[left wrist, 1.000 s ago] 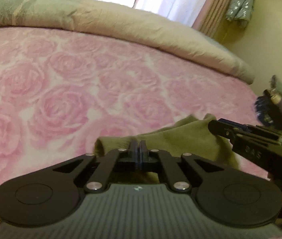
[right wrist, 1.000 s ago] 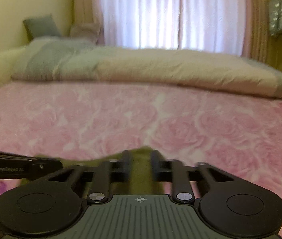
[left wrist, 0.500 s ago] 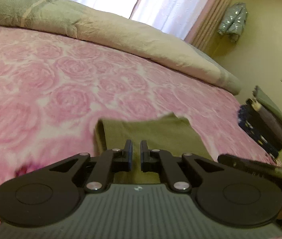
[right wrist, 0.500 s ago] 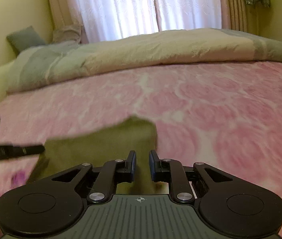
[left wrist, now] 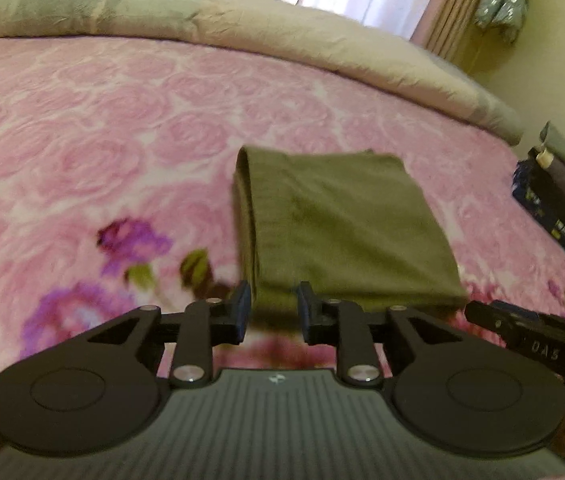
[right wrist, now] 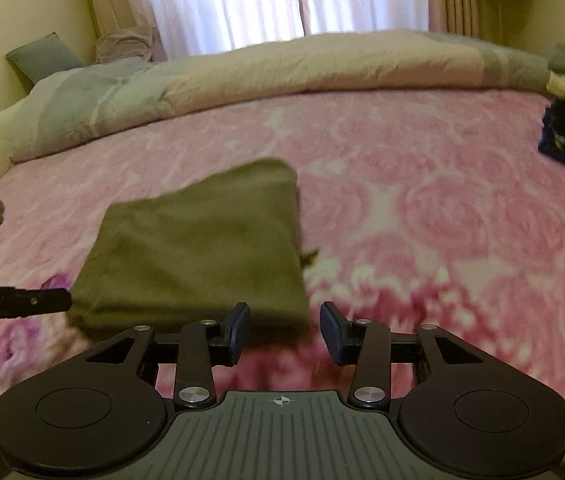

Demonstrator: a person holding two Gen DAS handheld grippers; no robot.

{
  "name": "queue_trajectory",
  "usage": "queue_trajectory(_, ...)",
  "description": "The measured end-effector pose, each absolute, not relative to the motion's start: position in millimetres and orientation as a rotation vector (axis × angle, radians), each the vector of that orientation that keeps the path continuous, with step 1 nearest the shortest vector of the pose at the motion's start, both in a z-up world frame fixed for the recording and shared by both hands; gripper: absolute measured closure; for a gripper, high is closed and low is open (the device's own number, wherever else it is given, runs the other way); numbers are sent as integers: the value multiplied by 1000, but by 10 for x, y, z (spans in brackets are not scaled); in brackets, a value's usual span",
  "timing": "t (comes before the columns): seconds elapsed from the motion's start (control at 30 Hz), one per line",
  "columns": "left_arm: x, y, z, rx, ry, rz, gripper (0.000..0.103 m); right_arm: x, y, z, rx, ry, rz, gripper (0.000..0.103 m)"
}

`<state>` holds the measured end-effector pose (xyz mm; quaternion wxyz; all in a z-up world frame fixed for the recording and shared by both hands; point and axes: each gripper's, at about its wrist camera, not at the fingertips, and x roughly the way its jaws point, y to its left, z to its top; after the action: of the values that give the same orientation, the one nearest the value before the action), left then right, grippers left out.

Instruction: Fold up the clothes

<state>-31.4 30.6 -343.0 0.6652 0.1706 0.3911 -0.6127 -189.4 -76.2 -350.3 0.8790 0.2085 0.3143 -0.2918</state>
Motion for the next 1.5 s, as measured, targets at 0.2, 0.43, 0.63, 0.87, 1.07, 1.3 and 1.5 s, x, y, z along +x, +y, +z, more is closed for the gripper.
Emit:
queue_trajectory(0.2,-497,576,-3319,442,883,-1364,74,-2041,-432,-3484,422,710,-629,60)
queue_trajectory(0.43,-622,855,-3038,458,822,-1352,64,-2203,-151,-3217,383,680,-687,26)
queue_trajectory(0.63,-619,1149,-2867,444,786,-1365,62,-2336,86,-3026,385,618,-708,24)
queue_trajectory(0.87,-536,1439,-2780,416,765,-1351,60,-2353,355,-2931,354,615,-690,24)
queue_trajectory(1.07,-475,1507,-2768,405,765,-1346,60,-2350,455,-2887,341,603,-691,24)
queue_trajectory(1.3,-421,1472,-2884,418,797,-1334,59,-2320,396,-2951,362,610,-703,24)
queue_trajectory(1.5,-331,1344,-3130,439,868,-1307,57,-2215,269,-3150,396,658,-698,24)
